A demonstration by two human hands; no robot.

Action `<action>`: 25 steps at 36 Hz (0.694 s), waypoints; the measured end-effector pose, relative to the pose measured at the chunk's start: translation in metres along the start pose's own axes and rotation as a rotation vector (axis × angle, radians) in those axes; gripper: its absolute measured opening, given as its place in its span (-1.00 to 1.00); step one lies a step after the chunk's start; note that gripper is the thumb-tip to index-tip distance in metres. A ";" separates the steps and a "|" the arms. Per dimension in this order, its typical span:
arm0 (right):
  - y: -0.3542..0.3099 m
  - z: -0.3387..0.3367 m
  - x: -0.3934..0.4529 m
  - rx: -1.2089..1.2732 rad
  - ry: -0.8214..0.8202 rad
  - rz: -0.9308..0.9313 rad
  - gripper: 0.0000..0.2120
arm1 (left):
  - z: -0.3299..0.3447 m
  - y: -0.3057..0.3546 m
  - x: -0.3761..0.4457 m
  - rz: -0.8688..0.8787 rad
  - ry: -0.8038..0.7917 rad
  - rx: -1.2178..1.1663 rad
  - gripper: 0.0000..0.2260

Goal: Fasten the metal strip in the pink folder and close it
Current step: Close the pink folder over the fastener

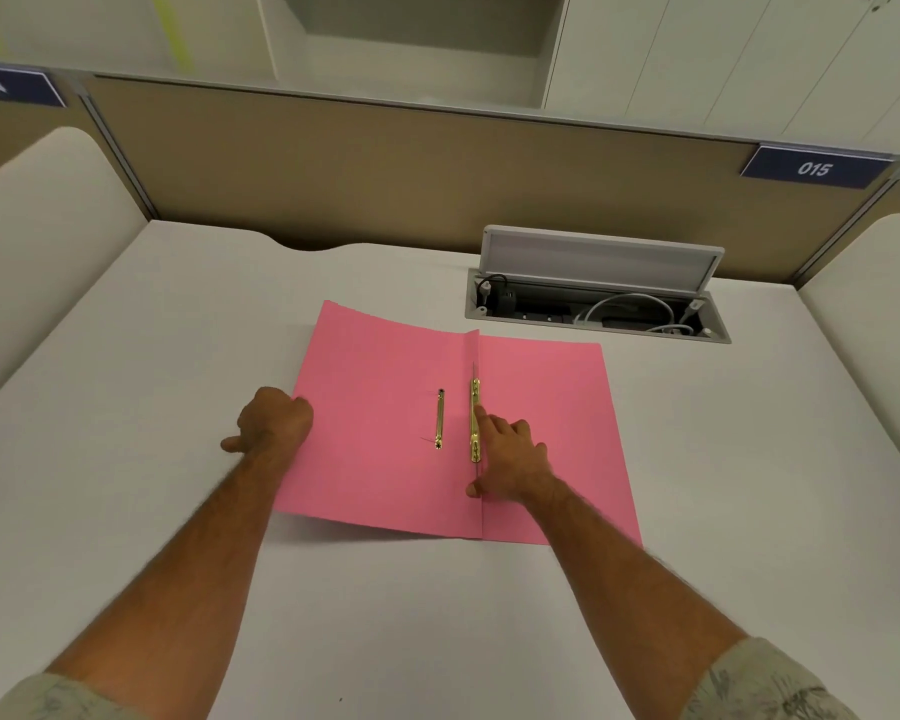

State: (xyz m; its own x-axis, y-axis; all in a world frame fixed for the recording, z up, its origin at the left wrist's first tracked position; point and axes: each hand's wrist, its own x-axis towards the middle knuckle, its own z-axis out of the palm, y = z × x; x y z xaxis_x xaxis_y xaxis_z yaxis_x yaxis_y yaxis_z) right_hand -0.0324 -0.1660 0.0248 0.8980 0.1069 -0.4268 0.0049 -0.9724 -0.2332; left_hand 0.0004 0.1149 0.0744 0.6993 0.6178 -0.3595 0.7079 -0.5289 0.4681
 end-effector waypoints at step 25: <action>0.014 -0.077 -0.018 0.524 0.460 0.067 -0.34 | -0.012 0.120 -0.117 0.606 -0.250 -0.385 -0.78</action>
State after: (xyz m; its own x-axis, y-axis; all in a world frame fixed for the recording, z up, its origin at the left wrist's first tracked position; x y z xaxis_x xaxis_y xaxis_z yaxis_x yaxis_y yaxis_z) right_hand -0.0150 -0.1978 0.0964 0.9845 -0.1609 -0.0691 -0.1661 -0.7331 -0.6595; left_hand 0.0023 -0.0139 0.1828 0.9889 0.1097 -0.1002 0.1402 -0.4649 0.8742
